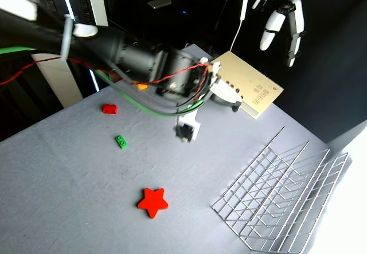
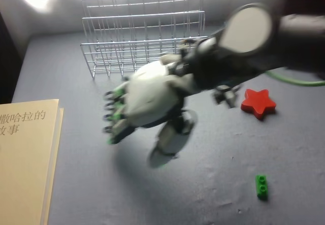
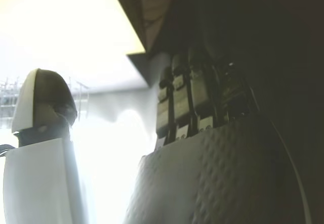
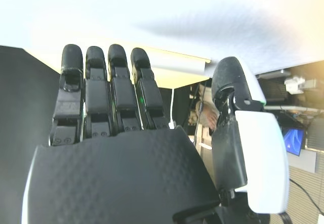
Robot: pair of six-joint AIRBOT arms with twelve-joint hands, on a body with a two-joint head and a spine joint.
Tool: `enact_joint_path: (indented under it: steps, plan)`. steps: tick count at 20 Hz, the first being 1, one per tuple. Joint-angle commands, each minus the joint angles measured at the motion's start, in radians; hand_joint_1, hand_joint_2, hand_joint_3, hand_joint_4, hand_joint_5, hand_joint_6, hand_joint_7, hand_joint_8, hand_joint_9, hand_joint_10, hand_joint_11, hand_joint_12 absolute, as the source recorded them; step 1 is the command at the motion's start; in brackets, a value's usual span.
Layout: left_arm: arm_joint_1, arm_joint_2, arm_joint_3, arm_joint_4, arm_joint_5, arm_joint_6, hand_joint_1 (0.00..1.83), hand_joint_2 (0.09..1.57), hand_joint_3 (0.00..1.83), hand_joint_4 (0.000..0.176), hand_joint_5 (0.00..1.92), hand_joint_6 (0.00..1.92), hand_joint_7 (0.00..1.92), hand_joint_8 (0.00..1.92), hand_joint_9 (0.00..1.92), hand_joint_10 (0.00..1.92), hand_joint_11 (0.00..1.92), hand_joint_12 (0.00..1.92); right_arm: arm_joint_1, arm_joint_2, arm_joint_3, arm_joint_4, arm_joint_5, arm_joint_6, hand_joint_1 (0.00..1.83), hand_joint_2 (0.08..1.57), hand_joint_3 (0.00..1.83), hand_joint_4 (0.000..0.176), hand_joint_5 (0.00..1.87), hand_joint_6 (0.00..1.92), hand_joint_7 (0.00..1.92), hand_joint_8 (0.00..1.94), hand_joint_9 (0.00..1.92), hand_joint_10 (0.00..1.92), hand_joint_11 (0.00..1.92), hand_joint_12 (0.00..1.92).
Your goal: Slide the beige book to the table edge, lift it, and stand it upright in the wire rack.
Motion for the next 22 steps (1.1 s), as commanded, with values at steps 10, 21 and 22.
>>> enact_joint_path:
  steps: [10,21,22]
  plan:
    - [0.054,-0.126,0.093,-0.169,-0.065,-0.013,0.86,1.00,0.00,0.000,0.25,0.00,0.26,0.00,0.26,0.00,0.00,0.68,0.128,0.308,-0.232,0.033,0.042,0.027,0.24,1.17,0.00,0.000,0.28,0.01,0.28,0.01,0.24,0.00,0.00,0.64]
    - [0.090,-0.219,0.191,-0.217,-0.111,-0.013,0.83,1.01,0.00,0.000,0.22,0.00,0.25,0.00,0.27,0.00,0.00,0.74,0.160,0.590,-0.416,0.206,0.089,-0.011,0.21,1.18,0.00,0.000,0.23,0.00,0.24,0.00,0.22,0.00,0.00,0.65]
    - [0.094,-0.222,0.194,-0.220,-0.112,-0.013,0.83,1.01,0.00,0.000,0.22,0.00,0.25,0.00,0.27,0.00,0.00,0.74,0.160,0.600,-0.416,0.207,0.094,-0.011,0.21,1.18,0.00,0.000,0.23,0.00,0.24,0.00,0.22,0.00,0.00,0.65]
